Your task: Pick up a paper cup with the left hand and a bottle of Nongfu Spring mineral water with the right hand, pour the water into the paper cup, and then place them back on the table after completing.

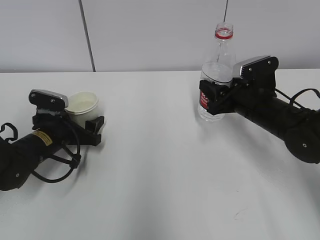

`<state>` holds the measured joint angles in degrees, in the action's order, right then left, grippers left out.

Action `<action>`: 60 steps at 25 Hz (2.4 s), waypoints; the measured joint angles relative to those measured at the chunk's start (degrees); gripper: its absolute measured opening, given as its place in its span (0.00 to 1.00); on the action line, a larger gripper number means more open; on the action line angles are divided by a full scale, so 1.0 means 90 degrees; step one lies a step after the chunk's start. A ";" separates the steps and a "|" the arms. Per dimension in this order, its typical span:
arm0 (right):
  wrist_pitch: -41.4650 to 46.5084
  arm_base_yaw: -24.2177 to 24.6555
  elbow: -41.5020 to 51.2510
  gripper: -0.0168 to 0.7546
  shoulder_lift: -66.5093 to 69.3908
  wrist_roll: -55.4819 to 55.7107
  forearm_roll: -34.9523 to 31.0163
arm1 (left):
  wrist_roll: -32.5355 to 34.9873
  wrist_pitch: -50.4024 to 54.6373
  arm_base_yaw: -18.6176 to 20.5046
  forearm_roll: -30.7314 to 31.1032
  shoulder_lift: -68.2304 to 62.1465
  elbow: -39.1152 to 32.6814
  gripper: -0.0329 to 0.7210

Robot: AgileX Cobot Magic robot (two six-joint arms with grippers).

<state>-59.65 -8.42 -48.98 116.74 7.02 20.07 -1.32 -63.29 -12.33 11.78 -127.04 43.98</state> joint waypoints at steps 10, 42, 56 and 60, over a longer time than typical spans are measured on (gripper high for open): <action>0.0000 0.0000 0.0000 0.56 0.0000 0.0000 -0.0017 | 0.0000 -0.0215 0.0000 -0.0042 0.0304 -0.0718 0.77; 0.0340 0.0000 0.0000 0.56 0.0380 0.0156 -0.0284 | 0.0000 -0.0234 0.0000 -0.0294 0.1451 -0.1737 0.77; 0.0380 0.0000 0.0000 0.56 0.0380 0.0205 -0.0298 | 0.0000 -0.0234 0.0000 -0.0294 0.1451 -0.1737 0.77; 0.0380 0.0000 0.0000 0.56 0.0380 0.0205 -0.0275 | 0.0000 -0.0234 0.0000 -0.0294 0.1451 -0.1737 0.77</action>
<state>-56.23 -8.42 -48.98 120.16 8.87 17.60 -1.32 -65.40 -12.33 9.14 -113.98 28.34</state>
